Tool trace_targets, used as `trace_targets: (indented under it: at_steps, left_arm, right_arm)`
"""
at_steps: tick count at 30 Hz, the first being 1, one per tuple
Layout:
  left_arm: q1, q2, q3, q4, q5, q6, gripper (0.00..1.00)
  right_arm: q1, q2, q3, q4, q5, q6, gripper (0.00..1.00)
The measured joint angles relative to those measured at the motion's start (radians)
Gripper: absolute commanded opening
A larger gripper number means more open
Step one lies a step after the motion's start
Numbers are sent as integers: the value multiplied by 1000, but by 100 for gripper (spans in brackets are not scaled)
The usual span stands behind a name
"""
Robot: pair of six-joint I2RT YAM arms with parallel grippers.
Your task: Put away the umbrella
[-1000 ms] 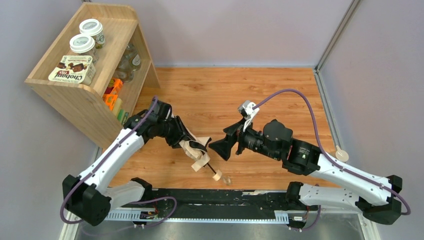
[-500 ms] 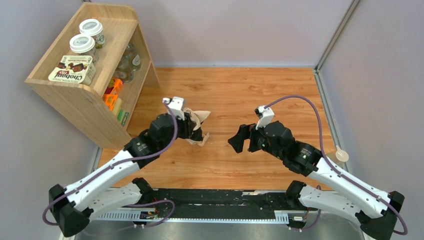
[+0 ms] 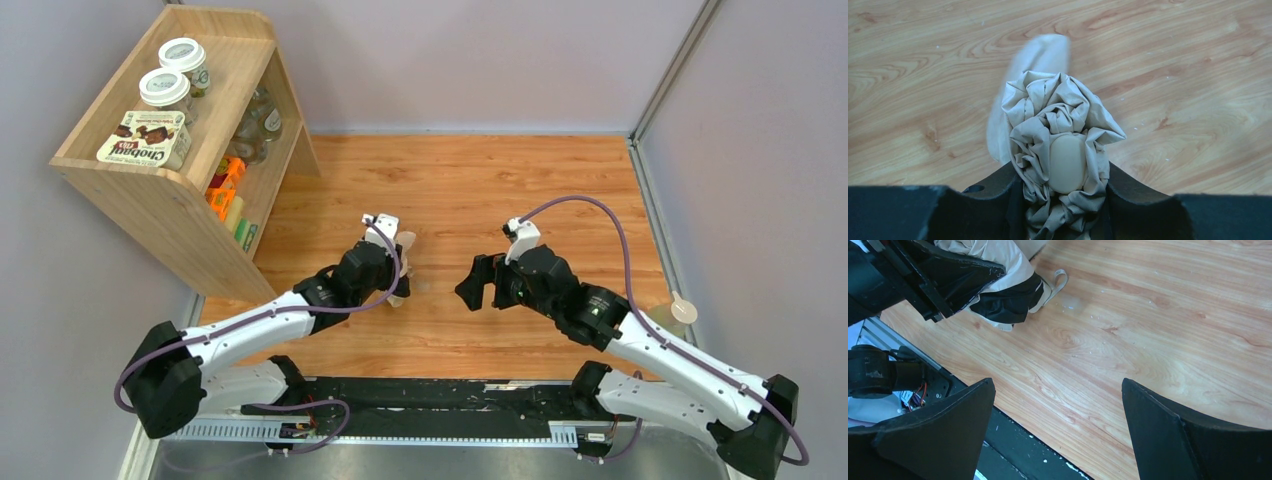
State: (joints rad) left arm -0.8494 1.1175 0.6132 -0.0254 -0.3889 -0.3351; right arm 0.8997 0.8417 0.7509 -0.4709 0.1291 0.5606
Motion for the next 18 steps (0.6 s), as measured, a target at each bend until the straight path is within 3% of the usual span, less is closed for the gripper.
trace_targets:
  at_steps: [3,11,18]
  left_arm:
    - [1,-3,23,-43,44,-23,0]
    - [71,25,234,-192,394,-141,0]
    - [171,-42,230,-187,668,-292,0]
  right_arm:
    - [0,22,-2,2,-24,-3,100]
    - [-5,129,-2,5,-147,-47,100]
    - [-87,112,-2,3,-224,42,100]
